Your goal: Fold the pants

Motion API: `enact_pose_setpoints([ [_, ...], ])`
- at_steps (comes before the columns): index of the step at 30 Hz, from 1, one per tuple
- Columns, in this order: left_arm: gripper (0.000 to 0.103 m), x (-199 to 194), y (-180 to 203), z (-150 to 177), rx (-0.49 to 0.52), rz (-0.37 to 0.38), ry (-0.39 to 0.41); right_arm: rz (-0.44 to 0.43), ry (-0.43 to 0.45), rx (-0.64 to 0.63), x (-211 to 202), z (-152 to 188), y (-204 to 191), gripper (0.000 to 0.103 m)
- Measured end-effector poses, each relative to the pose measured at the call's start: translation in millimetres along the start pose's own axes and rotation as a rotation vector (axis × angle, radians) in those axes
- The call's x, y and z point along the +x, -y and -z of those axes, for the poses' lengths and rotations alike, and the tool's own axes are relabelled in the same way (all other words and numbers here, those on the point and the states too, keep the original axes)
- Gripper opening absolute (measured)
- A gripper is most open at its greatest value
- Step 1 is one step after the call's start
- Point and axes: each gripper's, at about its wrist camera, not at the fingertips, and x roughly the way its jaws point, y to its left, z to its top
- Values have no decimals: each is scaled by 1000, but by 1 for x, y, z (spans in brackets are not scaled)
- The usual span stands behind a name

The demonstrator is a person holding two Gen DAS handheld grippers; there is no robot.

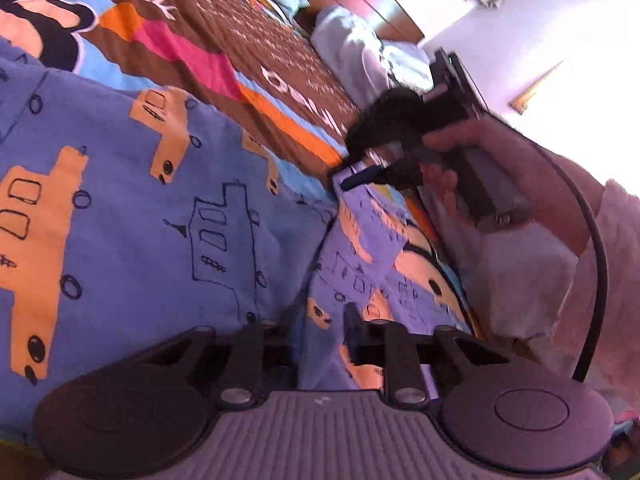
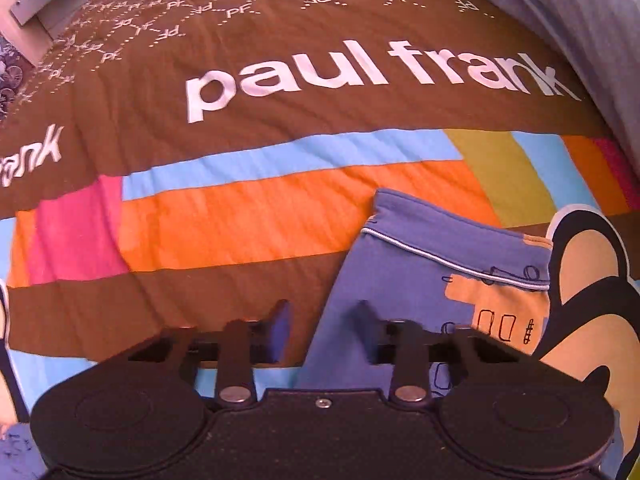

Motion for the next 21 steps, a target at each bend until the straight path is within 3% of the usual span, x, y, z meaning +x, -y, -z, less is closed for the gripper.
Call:
enact_pose_setpoints([
  [2, 5, -3, 0, 1, -6, 12, 24, 25, 30, -31, -1, 1, 1, 2],
  [3, 3, -4, 2, 2, 4, 12, 37, 26, 52, -42, -4, 1, 1, 0],
  [12, 1, -4, 13, 4, 67, 14, 49, -23, 237, -4, -81, 26, 75, 0],
  [13, 1, -2, 12, 3, 61, 8, 45, -31, 229, -5, -84, 27, 81, 5],
  [15, 1, -1, 9, 3, 45, 4, 34, -79, 168, 14, -81, 29, 88, 34],
  [17, 1, 1, 8, 2, 34, 0, 29, -125, 133, 34, -72, 29, 85, 49],
  [21, 1, 5, 6, 2, 32, -5, 16, -134, 91, 5, -40, 27, 51, 50],
])
